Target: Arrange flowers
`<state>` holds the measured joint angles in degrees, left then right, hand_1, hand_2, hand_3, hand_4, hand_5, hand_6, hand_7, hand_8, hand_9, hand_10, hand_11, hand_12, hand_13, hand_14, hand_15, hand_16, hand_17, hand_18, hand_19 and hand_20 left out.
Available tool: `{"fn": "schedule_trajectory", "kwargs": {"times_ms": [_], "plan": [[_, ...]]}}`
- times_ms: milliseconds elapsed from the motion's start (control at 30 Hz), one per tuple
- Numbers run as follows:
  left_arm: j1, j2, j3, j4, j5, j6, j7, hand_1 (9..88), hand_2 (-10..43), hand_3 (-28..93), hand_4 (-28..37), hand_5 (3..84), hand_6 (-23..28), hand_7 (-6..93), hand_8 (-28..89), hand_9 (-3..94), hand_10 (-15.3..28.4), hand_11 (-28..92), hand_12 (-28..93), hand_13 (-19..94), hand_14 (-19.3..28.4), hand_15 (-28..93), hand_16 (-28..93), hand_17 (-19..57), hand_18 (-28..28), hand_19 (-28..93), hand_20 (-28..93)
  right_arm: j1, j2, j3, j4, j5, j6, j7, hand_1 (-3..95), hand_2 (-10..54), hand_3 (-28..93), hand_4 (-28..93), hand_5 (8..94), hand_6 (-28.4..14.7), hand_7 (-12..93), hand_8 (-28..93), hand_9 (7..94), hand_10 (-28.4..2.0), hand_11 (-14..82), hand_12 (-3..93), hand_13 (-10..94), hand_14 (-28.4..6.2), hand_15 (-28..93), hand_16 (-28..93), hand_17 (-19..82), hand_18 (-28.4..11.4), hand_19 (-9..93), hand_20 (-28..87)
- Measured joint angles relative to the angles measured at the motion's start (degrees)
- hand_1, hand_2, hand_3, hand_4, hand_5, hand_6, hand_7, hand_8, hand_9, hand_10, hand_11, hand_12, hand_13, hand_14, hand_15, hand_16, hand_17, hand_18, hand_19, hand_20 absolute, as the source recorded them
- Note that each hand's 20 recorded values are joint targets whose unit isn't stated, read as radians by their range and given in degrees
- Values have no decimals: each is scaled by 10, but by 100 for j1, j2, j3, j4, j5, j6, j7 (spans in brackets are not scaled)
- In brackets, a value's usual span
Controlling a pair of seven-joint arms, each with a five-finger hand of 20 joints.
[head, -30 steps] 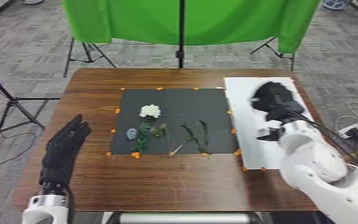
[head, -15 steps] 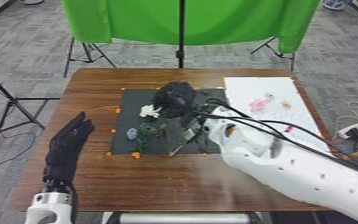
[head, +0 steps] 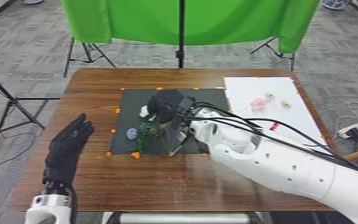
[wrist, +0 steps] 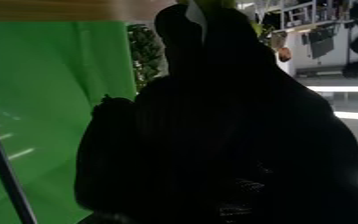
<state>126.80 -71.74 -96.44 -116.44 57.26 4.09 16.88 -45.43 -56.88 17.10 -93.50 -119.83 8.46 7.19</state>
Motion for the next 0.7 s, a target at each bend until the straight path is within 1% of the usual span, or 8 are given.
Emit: {"fn": "schedule_trajectory", "kwargs": {"times_ms": [133, 233, 367, 467, 500, 567, 667, 700], "plan": [[-17, 4, 0, 9, 2, -46, -32, 295, -95, 651, -167, 405, 39, 83, -45, 369, 109, 107, 161, 272, 147, 127, 69, 0, 149, 39, 187, 5, -76, -31, 195, -239, -36, -57, 622, -95, 563, -170, 696, 24, 227, 65, 766, -94, 42, 324, 915, -10, 552, 345, 667, -78, 932, 506], [-35, 8, 2, 21, 5, -85, -61, 295, -95, 650, -166, 406, 39, 83, -46, 369, 109, 106, 162, 272, 147, 126, 69, 0, 149, 39, 187, 1, -90, -54, 210, -223, -140, -55, 619, -95, 563, -172, 691, 27, 227, 59, 754, -95, 58, 306, 914, -11, 552, 344, 666, -77, 932, 504], [-56, 17, 3, 30, 5, -102, -82, 294, -95, 652, -165, 406, 39, 82, -46, 368, 109, 106, 162, 272, 146, 125, 70, 0, 149, 39, 187, -20, -98, -80, 206, -203, -256, -26, 614, -95, 565, -173, 682, 29, 223, 54, 741, -99, 70, 288, 913, -11, 552, 343, 666, -77, 932, 502], [-69, 23, 3, 37, 5, -112, -91, 293, -95, 652, -165, 405, 39, 82, -46, 368, 109, 106, 162, 272, 147, 123, 69, 0, 150, 39, 187, -61, -96, -82, 191, -191, -338, 11, 601, -95, 562, -175, 663, 29, 222, 49, 719, -112, 107, 249, 910, -12, 551, 340, 663, -78, 932, 501], [-73, 24, 2, 41, 3, -121, -92, 292, -95, 653, -165, 405, 38, 81, -46, 368, 109, 106, 162, 272, 147, 123, 70, 0, 151, 40, 187, -76, -92, -83, 179, -184, -369, 26, 586, -95, 580, -183, 655, 28, 213, 47, 710, -119, 123, 227, 910, -13, 550, 340, 661, -78, 932, 500], [-82, 26, 0, 47, 1, -143, -95, 289, -95, 655, -165, 404, 37, 81, -46, 368, 109, 106, 162, 272, 147, 123, 70, 0, 151, 39, 186, -106, -78, -83, 148, -165, -430, 55, 549, -95, 626, -190, 630, 34, 191, 9, 692, -129, 140, 190, 908, -14, 544, 341, 655, -81, 932, 497], [-90, 27, -4, 54, 1, -173, -98, 291, -95, 654, -167, 404, 37, 80, -46, 368, 109, 105, 163, 272, 147, 123, 71, 0, 151, 39, 186, -144, -46, -82, 85, -126, -542, 113, 517, -95, 661, -193, 615, 41, 184, -81, 681, -132, 139, 180, 904, -17, 539, 340, 651, -79, 932, 490], [-92, 27, -4, 55, 1, -178, -100, 290, -95, 654, -166, 403, 37, 80, -46, 367, 109, 104, 162, 272, 147, 123, 71, -1, 151, 39, 186, -156, -34, -80, 62, -116, -580, 132, 516, -95, 660, -194, 613, 41, 184, -90, 680, -133, 138, 180, 904, -17, 539, 340, 650, -79, 932, 489]]}}
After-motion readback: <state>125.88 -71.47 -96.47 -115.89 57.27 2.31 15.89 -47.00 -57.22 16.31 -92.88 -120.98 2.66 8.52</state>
